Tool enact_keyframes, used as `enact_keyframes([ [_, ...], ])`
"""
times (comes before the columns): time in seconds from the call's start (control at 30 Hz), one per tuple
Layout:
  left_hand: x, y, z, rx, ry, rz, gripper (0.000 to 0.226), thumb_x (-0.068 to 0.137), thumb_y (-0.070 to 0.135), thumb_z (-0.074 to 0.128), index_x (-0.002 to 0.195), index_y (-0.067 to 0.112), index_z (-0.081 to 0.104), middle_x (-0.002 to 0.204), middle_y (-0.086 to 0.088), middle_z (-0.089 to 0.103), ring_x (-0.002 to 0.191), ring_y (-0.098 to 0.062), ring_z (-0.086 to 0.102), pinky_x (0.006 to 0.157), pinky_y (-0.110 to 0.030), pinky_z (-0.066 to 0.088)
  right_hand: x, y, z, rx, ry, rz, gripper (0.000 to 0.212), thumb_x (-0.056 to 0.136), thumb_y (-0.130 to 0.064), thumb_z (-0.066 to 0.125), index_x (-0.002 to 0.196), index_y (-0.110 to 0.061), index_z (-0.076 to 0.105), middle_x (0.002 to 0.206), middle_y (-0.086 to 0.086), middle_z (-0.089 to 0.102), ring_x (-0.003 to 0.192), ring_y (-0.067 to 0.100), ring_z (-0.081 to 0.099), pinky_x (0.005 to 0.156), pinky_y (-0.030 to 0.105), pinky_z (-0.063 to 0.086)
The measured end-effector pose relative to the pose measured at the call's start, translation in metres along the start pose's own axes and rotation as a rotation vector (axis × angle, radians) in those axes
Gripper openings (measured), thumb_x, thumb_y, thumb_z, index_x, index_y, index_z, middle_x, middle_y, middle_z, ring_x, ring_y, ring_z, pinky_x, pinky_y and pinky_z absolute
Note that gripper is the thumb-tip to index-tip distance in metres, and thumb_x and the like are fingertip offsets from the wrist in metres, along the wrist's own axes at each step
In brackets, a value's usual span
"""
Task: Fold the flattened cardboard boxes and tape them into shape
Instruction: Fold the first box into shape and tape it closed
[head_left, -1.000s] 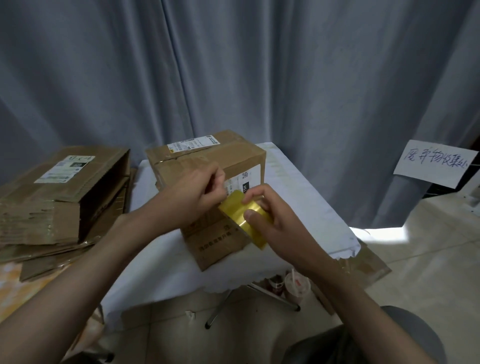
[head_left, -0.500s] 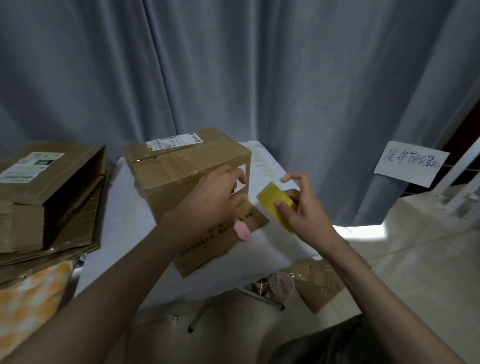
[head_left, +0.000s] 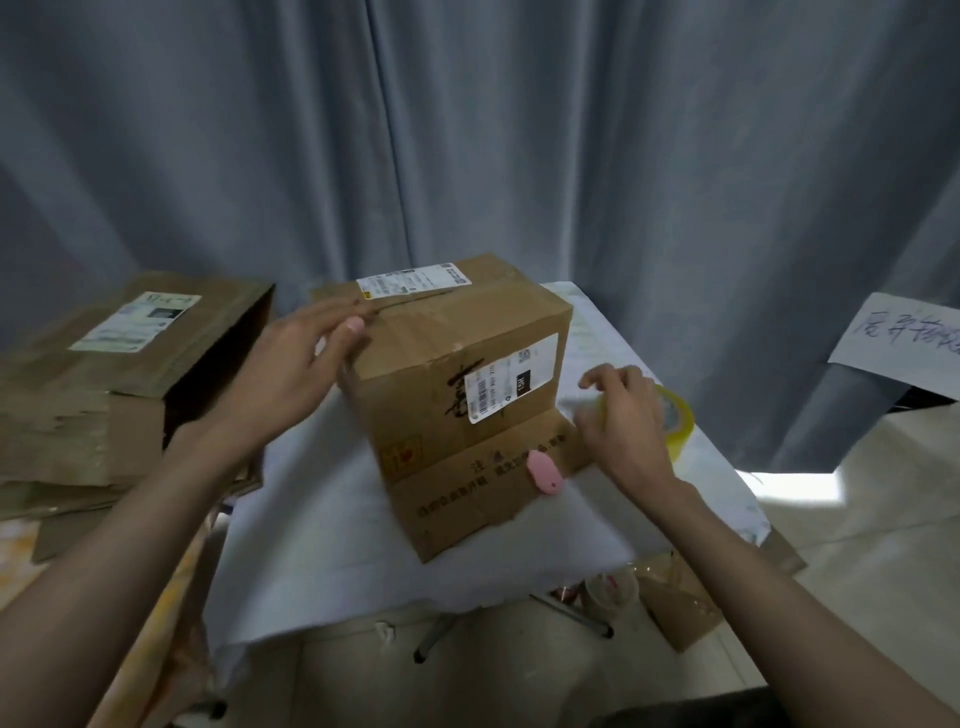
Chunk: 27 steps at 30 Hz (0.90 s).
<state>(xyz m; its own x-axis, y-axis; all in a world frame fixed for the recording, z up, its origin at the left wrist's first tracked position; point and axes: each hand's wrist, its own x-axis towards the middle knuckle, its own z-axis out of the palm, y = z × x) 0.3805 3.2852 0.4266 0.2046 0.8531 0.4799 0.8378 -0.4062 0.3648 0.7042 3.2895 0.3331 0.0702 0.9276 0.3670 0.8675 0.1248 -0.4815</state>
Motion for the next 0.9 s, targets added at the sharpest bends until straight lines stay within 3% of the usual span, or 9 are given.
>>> enact_keyframes([
  [0.13, 0.03, -0.028, 0.001, -0.034, 0.004, -0.101, 0.041, 0.104, 0.03, 0.045, 0.14, 0.013, 0.055, 0.148, -0.005, 0.049, 0.14, -0.016, 0.04, 0.108, -0.02, 0.023, 0.003, -0.08, -0.004, 0.463, 0.002, 0.0, 0.009, 0.093, -0.02, 0.061, 0.099, -0.026, 0.056, 0.078, -0.001, 0.062, 0.073, 0.006, 0.057, 0.067, 0.018, 0.042],
  [0.23, 0.058, -0.041, 0.004, -0.037, -0.093, -0.263, 0.051, 0.105, 0.039, 0.041, 0.146, 0.011, 0.046, 0.154, -0.008, 0.042, 0.142, -0.022, 0.036, 0.112, -0.028, 0.024, 0.003, -0.125, 0.006, 0.563, -0.025, 0.119, 0.03, 0.094, -0.031, 0.064, 0.117, -0.02, 0.05, 0.109, -0.002, 0.05, 0.092, 0.012, 0.051, 0.081, 0.025, 0.039],
  [0.3, 0.071, -0.05, 0.006, -0.016, -0.165, -0.339, 0.05, 0.105, 0.043, 0.038, 0.136, 0.008, 0.054, 0.142, -0.014, 0.053, 0.129, -0.029, 0.049, 0.099, -0.032, 0.036, -0.002, -0.14, 0.015, 0.552, -0.028, 0.188, 0.044, 0.093, -0.036, 0.064, 0.127, -0.018, 0.042, 0.124, -0.002, 0.038, 0.102, 0.011, 0.042, 0.083, 0.024, 0.03],
  [0.37, 0.077, -0.058, 0.008, -0.005, -0.207, -0.354, 0.047, 0.104, 0.044, 0.038, 0.117, 0.007, 0.064, 0.117, -0.016, 0.066, 0.106, -0.032, 0.059, 0.078, -0.032, 0.038, -0.008, -0.146, 0.024, 0.558, -0.02, 0.206, 0.052, 0.092, -0.036, 0.065, 0.133, -0.018, 0.038, 0.13, -0.002, 0.034, 0.103, 0.007, 0.036, 0.08, 0.016, 0.023],
  [0.43, 0.077, -0.063, 0.008, -0.016, -0.193, -0.348, 0.043, 0.103, 0.043, 0.042, 0.111, 0.009, 0.068, 0.107, -0.013, 0.069, 0.098, -0.03, 0.061, 0.073, -0.03, 0.037, -0.011, -0.144, 0.027, 0.568, -0.001, 0.213, 0.055, 0.093, -0.036, 0.065, 0.136, -0.017, 0.037, 0.132, -0.003, 0.033, 0.1, 0.003, 0.032, 0.072, 0.014, 0.022],
  [0.5, 0.075, -0.062, 0.007, -0.021, -0.142, -0.337, 0.041, 0.103, 0.041, 0.045, 0.109, 0.009, 0.07, 0.103, -0.013, 0.069, 0.096, -0.03, 0.062, 0.072, -0.029, 0.037, -0.01, -0.142, 0.025, 0.596, 0.001, 0.217, 0.057, 0.094, -0.037, 0.063, 0.139, -0.017, 0.035, 0.132, -0.004, 0.032, 0.103, 0.003, 0.033, 0.077, 0.011, 0.025],
  [0.67, 0.058, -0.047, -0.011, -0.04, -0.021, -0.385, 0.046, 0.102, 0.043, 0.045, 0.095, 0.005, 0.07, 0.088, -0.016, 0.068, 0.082, -0.035, 0.062, 0.072, -0.038, 0.047, 0.002, -0.139, 0.013, 0.701, 0.005, 0.275, 0.06, 0.095, -0.046, 0.059, 0.142, -0.017, 0.037, 0.139, -0.003, 0.034, 0.122, 0.015, 0.044, 0.101, 0.032, 0.039],
  [0.77, 0.039, -0.036, -0.025, -0.068, 0.082, -0.412, 0.043, 0.1, 0.041, 0.048, 0.081, 0.007, 0.066, 0.071, -0.01, 0.06, 0.073, -0.028, 0.055, 0.06, -0.032, 0.037, 0.013, -0.132, 0.003, 0.717, -0.018, 0.295, 0.068, 0.091, -0.054, 0.058, 0.146, -0.018, 0.04, 0.147, 0.0, 0.038, 0.126, 0.022, 0.049, 0.105, 0.049, 0.046],
  [0.9, 0.002, -0.022, -0.023, -0.203, 0.141, -0.467, 0.03, 0.093, 0.033, 0.064, 0.074, 0.01, 0.06, 0.064, 0.001, 0.054, 0.063, -0.015, 0.049, 0.058, -0.026, 0.037, 0.029, -0.118, -0.008, 0.699, -0.134, 0.273, 0.05, 0.09, -0.046, 0.06, 0.137, -0.029, 0.055, 0.135, -0.006, 0.06, 0.121, 0.02, 0.058, 0.107, 0.049, 0.045],
])
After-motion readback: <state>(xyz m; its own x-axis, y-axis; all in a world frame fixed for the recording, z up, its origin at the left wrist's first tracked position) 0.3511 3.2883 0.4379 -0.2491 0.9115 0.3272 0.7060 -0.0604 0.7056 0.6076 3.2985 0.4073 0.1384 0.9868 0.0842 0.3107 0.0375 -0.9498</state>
